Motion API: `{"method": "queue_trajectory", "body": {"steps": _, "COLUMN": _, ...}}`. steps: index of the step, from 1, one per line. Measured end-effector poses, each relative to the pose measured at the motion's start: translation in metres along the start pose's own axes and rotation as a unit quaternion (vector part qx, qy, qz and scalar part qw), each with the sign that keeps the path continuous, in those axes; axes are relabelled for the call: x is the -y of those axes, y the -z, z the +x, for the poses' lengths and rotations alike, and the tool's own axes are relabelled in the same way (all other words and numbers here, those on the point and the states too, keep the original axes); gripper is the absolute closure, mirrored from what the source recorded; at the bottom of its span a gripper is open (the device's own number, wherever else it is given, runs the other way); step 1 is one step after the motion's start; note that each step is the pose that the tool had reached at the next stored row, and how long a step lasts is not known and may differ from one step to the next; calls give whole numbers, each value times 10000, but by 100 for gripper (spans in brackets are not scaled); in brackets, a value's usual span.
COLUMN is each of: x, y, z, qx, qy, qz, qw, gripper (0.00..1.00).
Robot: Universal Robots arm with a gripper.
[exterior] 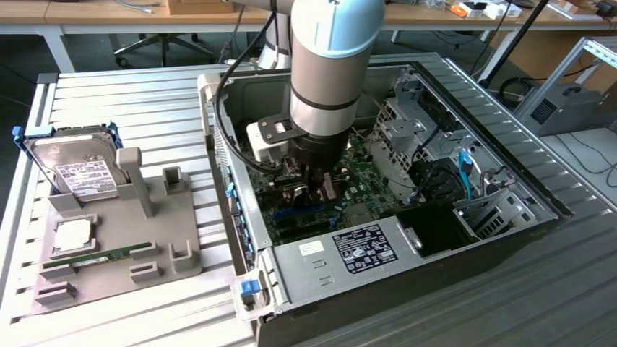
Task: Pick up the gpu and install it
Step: 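Insert the gpu into the slot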
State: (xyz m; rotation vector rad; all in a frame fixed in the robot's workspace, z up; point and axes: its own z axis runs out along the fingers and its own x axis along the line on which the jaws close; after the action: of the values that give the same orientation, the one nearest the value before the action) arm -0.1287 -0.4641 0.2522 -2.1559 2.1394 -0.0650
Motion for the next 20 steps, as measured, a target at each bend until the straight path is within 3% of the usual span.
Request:
{"method": "queue_trajectory", "body": {"steps": 3, "x": 0, "y": 0, "z": 0, "qx": -57, "qy": 5, "qz": -1, "qw": 10000, "gripper": 73}}
{"method": "queue_trajectory", "body": {"steps": 5, "x": 0, "y": 0, "z": 0, "qx": -76, "qy": 8, "qz": -2, "qw": 10000, "gripper": 73}}
{"method": "queue_trajectory", "body": {"steps": 13, "x": 0, "y": 0, "z": 0, "qx": -76, "qy": 8, "qz": 1, "qw": 10000, "gripper": 73}}
{"method": "queue_trajectory", "body": {"steps": 20, "x": 3, "y": 26, "z": -1, "qx": -77, "qy": 9, "qz": 35, "qw": 10000, "gripper": 73}}
